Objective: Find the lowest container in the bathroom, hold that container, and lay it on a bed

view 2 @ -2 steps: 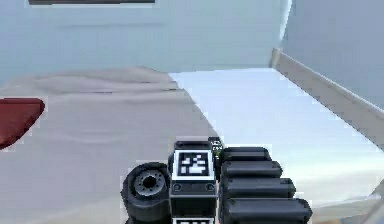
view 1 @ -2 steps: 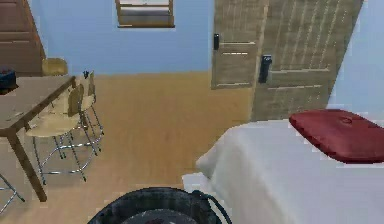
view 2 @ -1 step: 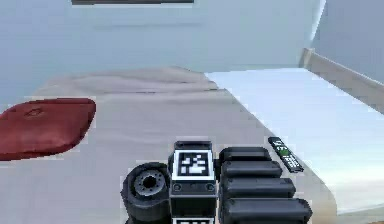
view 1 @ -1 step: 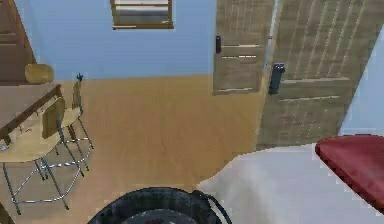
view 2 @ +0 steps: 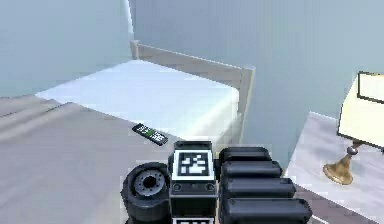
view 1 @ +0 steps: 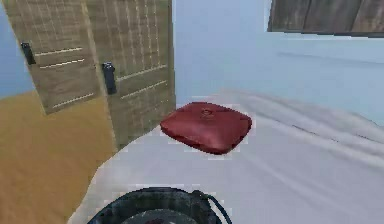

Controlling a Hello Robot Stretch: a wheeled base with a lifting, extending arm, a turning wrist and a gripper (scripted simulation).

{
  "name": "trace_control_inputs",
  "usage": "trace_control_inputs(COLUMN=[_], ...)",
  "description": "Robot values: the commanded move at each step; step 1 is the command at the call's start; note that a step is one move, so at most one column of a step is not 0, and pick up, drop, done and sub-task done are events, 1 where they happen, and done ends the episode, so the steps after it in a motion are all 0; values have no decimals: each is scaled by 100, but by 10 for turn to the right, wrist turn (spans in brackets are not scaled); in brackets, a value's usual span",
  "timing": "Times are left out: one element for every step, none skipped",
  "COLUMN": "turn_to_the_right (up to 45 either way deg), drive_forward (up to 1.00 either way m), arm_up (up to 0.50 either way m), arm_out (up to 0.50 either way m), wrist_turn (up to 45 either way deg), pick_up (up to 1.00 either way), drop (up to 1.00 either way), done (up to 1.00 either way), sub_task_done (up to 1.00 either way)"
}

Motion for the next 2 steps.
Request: trace_control_inputs(turn_to_the_right=[360,-450], drive_forward=[0,0], arm_up=[0,0], arm_out=[0,0], wrist_turn=[0,0], pick_up=[0,0], drop=[0,0], done=[0,0], sub_task_done=[0,0])
